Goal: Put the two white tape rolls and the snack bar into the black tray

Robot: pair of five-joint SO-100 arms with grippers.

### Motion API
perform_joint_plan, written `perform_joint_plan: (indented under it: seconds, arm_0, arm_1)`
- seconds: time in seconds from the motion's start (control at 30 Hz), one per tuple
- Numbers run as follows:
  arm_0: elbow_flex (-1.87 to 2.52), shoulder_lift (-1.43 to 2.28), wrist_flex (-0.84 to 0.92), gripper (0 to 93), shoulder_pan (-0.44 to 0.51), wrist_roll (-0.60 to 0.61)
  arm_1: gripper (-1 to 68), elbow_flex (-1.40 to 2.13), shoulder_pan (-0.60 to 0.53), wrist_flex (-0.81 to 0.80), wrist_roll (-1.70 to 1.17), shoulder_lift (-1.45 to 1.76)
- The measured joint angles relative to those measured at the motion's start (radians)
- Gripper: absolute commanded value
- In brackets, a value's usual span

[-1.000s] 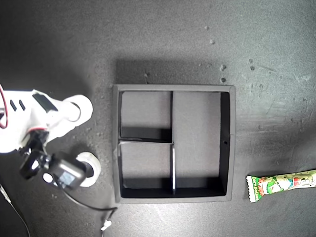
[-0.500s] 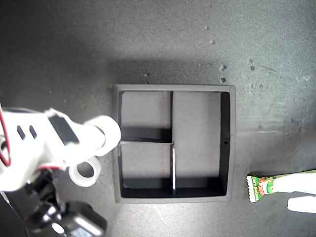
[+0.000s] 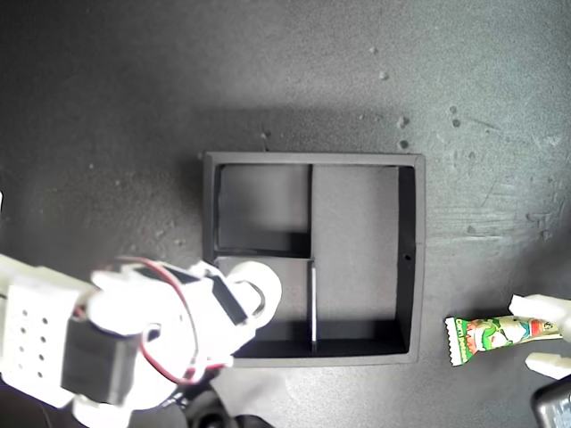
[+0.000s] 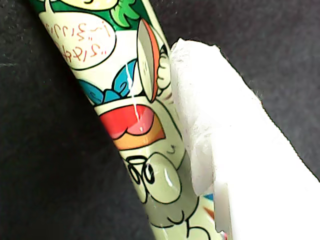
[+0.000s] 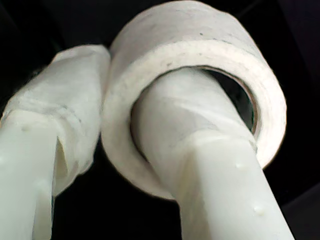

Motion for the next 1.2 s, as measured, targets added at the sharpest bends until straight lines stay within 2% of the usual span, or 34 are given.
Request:
perform_joint_plan:
  seconds: [0.2,0.37,0.63,0.93,1.07,1.2]
  arm_0:
    - [-0.603,-0.434,0.304,1.6,0.061,-0.041]
    - [-0.827,-0.565,0.342,2.3,0.077,-0.071]
    - [-0.842,-0.624,0.344,11.8,0.074,-0.107]
    - [-0.819,-0.630,0.344,14.4,0.057,-0.117]
    - [-0.782,-0.611,0.344,13.9,0.046,-0.117]
    - [-0.658,-0.471,0.344,13.0,0.018,-0.089]
  arm_1:
    - [25.3,0.029,0.018,-0.020,0.000,0.000]
    - [25.4,0.069,0.015,-0.083,0.000,0.000]
    - [27.1,0.140,0.014,-0.244,0.000,-0.003]
    - [27.3,0.140,-0.029,-0.262,0.000,-0.003]
    - [19.0,0.160,-0.046,-0.264,0.000,-0.003]
    - [15.7,0.186,-0.020,-0.264,0.000,-0.003]
